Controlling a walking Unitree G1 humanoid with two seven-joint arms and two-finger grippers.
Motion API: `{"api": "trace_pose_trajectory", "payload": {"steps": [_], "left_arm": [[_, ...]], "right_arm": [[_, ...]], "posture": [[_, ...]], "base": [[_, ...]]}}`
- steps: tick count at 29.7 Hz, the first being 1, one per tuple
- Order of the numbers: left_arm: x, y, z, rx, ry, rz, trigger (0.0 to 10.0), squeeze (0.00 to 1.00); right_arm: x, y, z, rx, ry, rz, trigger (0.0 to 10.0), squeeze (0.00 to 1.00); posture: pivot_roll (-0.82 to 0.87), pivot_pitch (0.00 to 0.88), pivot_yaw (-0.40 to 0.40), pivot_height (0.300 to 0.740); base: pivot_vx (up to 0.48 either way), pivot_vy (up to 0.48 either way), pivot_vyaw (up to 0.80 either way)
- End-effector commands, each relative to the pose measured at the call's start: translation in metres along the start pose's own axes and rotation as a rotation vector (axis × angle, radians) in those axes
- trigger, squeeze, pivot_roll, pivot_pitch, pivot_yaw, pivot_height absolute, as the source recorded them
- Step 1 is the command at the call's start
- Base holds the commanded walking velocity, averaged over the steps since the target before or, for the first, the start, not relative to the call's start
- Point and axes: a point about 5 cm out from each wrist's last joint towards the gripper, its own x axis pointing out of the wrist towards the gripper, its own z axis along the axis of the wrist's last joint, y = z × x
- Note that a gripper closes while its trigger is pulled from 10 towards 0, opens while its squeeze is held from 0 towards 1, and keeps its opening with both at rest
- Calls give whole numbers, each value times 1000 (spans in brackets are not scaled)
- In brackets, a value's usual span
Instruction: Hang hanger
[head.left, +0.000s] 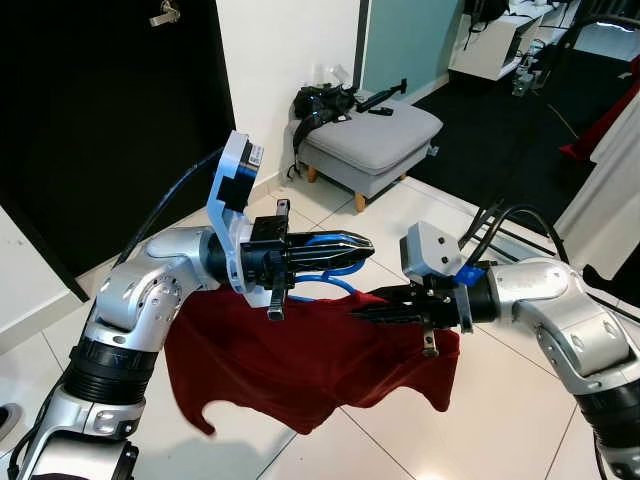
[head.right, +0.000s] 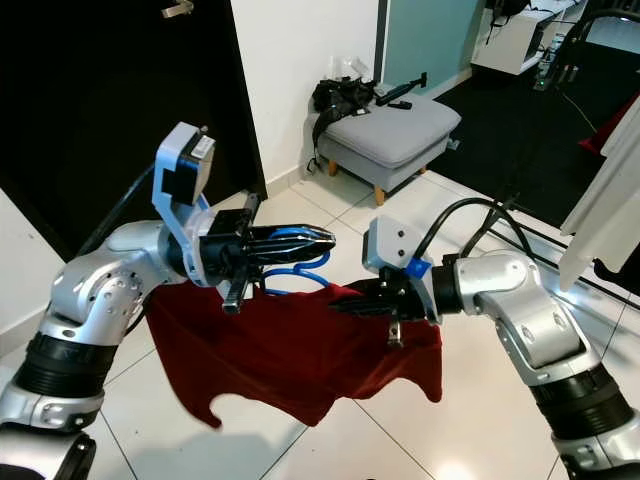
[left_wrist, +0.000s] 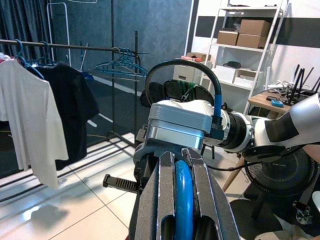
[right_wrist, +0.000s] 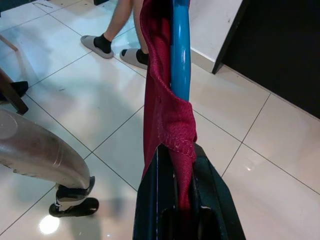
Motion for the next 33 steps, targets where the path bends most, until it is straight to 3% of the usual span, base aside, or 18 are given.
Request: {"api": "trace_pose_trajectory", "payload": {"steps": [1, 5, 6, 7, 8, 9, 10, 16, 20, 23, 26, 27, 28, 29, 33], "left_arm": [[2, -1, 3, 3, -3, -26, 0, 0], [1, 0, 4, 8, -2, -18, 0, 0], [1, 0, 5, 14, -3, -12, 0, 0], [1, 1, 5, 18, -3, -8, 0, 0], [1, 1, 6, 22, -4, -5, 0, 0], [1, 1, 6, 22, -4, -5, 0, 0], [0, 3, 8, 34, -5, 6, 0, 0], [-1, 9, 14, 71, -3, 55, 0, 0], [-4, 18, 21, 111, -10, 126, 0, 0], [-12, 31, 31, 172, 4, 229, 0, 0], [-15, 37, 34, 192, 9, 290, 0, 0], [-16, 41, 36, 198, 3, 329, 706, 0], [-16, 41, 36, 198, 3, 329, 706, 0], [-15, 45, 39, 204, -13, 382, 0, 0], [-14, 49, 42, 210, -30, 435, 0, 0]], "right_arm": [[-1, -2, 6, -20, -24, -24, 0, 0], [-1, -2, 7, -21, -28, -31, 0, 0], [-1, -5, 7, -2, -35, -51, 9059, 0], [-1, -7, 7, 13, -41, -65, 10000, 0], [-1, -7, 7, 10, -48, -69, 10000, 867], [-1, -7, 7, 10, -48, -69, 10000, 867], [-2, -11, 9, 6, -62, -101, 10000, 1000], [-10, -20, 11, -5, -86, -199, 10000, 1000], [-25, -33, 12, 3, -116, -338, 10000, 1000], [-71, -59, 16, 13, -211, -715, 10000, 1000], [-93, -65, 17, 53, -289, -884, 10000, 1000], [-100, -65, 16, 82, -334, -938, 10000, 788], [-100, -65, 16, 82, -334, -938, 10000, 788], [-105, -63, 14, 119, -392, -995, 10000, 0], [-110, -61, 11, 158, -448, -1052, 10000, 0]], "posture": [[-33, 101, 19, 740], [-33, 101, 19, 740], [-33, 101, 19, 740], [-32, 102, 19, 740], [-32, 102, 19, 740], [-32, 102, 19, 740], [-32, 103, 20, 740], [-31, 103, 21, 740], [-30, 104, 25, 740], [-29, 108, 34, 740], [-28, 112, 36, 740], [-29, 112, 37, 740], [-29, 112, 37, 740], [-31, 116, 39, 740], [-31, 116, 39, 740]], "base": [[0, 0, 0], [0, 0, 0], [0, 0, 0], [0, 0, 0], [0, 0, 0], [0, 0, 0], [0, 0, 0], [0, 0, 0], [0, 0, 0], [0, 0, 0], [0, 0, 0], [0, 0, 0], [0, 0, 0], [0, 0, 0], [0, 0, 0]]}}
